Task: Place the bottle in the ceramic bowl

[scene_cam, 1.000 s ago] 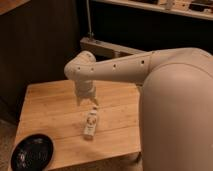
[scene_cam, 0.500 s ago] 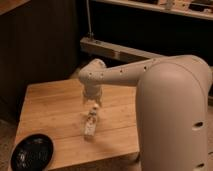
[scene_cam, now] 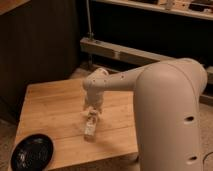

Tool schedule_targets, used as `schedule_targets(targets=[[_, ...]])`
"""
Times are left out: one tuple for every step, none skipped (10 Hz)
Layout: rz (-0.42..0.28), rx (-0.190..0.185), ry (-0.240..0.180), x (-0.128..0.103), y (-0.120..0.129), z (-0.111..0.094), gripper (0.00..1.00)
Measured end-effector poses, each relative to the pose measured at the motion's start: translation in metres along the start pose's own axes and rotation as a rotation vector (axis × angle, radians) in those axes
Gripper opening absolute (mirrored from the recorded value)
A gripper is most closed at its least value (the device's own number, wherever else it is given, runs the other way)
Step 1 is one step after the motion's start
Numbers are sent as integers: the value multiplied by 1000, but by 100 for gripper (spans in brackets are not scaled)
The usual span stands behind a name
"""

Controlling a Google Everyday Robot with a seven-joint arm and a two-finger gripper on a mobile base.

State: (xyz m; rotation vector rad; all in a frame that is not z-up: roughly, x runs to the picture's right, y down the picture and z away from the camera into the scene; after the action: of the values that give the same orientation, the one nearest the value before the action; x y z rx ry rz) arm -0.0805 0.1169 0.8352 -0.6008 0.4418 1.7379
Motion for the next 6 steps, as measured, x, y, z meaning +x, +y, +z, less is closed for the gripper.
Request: schedule_targets(targets=[[-1,0,9,2,-1,6,65],[-1,-1,17,3,-1,10,65],[2,-2,33,6,-4,20,65],[2,-5,45,9,-4,25,65],[2,-8,55,10,-6,28,65],[2,-16,71,11,-6,31,65]])
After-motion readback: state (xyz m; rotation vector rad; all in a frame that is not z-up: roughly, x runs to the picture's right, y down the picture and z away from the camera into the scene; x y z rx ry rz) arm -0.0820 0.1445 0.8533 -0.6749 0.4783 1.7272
